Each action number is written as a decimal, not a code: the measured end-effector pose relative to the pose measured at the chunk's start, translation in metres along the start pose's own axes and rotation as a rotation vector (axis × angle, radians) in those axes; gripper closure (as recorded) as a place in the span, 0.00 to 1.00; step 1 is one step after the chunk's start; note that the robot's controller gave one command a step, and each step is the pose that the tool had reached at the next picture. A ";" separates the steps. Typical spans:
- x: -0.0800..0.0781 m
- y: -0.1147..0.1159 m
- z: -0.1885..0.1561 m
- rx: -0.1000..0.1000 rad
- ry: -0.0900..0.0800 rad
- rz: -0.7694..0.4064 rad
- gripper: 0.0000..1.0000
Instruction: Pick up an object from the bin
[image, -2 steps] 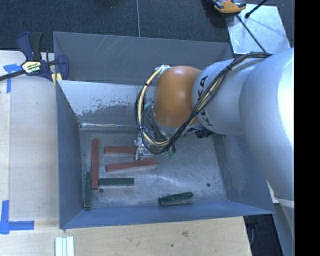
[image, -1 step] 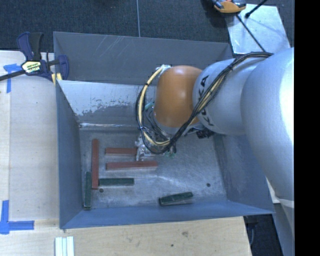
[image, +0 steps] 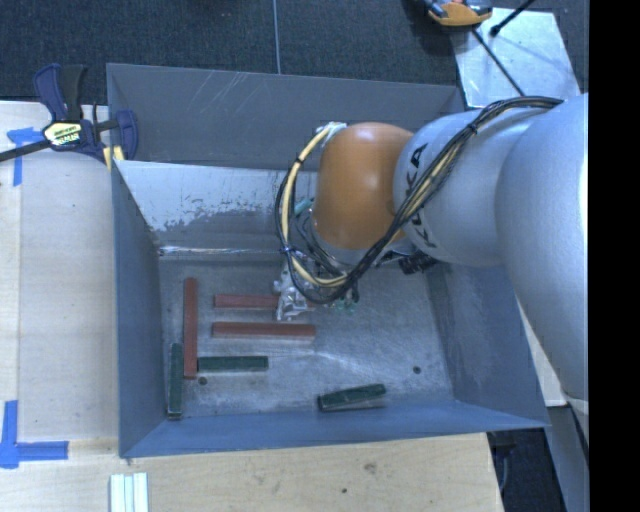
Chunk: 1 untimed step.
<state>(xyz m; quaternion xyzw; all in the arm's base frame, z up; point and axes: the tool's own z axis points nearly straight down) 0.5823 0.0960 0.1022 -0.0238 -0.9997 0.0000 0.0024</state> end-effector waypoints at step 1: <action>-0.003 0.000 -0.018 -0.001 -0.008 0.000 1.00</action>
Offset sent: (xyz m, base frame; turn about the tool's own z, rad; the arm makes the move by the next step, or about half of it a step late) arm -0.0001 -0.0001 0.0906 0.0000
